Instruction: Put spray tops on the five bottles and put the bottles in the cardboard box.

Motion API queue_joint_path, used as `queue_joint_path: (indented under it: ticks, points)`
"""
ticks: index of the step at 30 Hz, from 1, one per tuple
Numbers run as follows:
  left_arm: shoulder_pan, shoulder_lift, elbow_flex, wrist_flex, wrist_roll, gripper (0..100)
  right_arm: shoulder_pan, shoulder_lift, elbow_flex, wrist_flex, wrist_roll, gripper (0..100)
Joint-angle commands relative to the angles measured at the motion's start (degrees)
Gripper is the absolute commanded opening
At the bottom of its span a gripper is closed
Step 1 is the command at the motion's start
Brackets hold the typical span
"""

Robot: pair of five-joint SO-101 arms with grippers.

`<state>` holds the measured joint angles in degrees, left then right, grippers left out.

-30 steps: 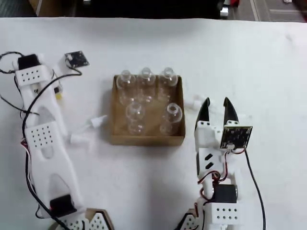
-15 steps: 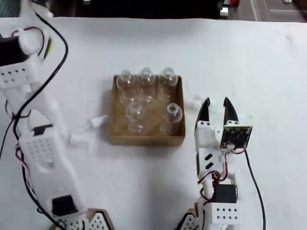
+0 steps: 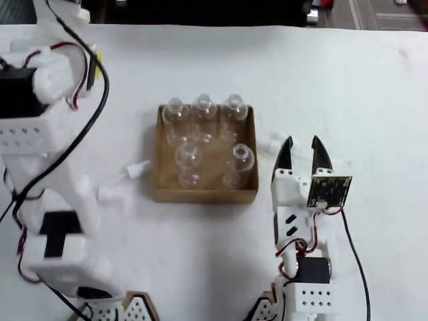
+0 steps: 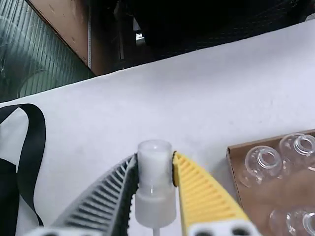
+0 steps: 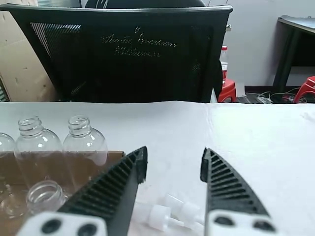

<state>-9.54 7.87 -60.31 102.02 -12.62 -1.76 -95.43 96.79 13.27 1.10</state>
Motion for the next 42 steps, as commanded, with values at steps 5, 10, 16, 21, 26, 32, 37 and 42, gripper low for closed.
queue_joint_path:
  ticks: [5, 10, 16, 21, 26, 32, 37, 42]
  points:
    - [2.9, -18.0, 14.2, -2.0, 1.1, 2, 0.1, 0.1, 0.4, -0.1, 0.9, 15.9]
    - [3.1, -23.9, 21.4, -6.0, 1.2, 2, 0.1, 0.1, 0.4, -0.1, 0.9, 15.9]
    - [3.2, -30.3, 30.9, -9.7, 6.3, 2, 0.1, 0.1, 0.4, -0.1, 0.9, 15.9]
    - [3.9, -37.6, 38.9, -15.1, 8.8, 2, 0.1, 0.1, 0.4, -0.1, 0.9, 15.9]
    - [4.1, -43.9, 50.7, -24.5, 8.8, 2, 0.1, 0.1, 0.4, -0.1, 0.9, 15.9]
    - [7.1, -50.9, 68.5, -37.5, 8.8, 2, 0.1, 0.1, 0.4, -0.1, 0.9, 15.9]
    - [13.0, -58.3, 81.3, -51.3, 8.4, 2, 0.1, 0.1, 0.4, -0.1, 0.9, 15.9]
    - [14.8, -66.7, 93.5, -64.8, 8.4, 2, -0.1, 0.1, 0.4, 0.1, 0.9, 15.9]
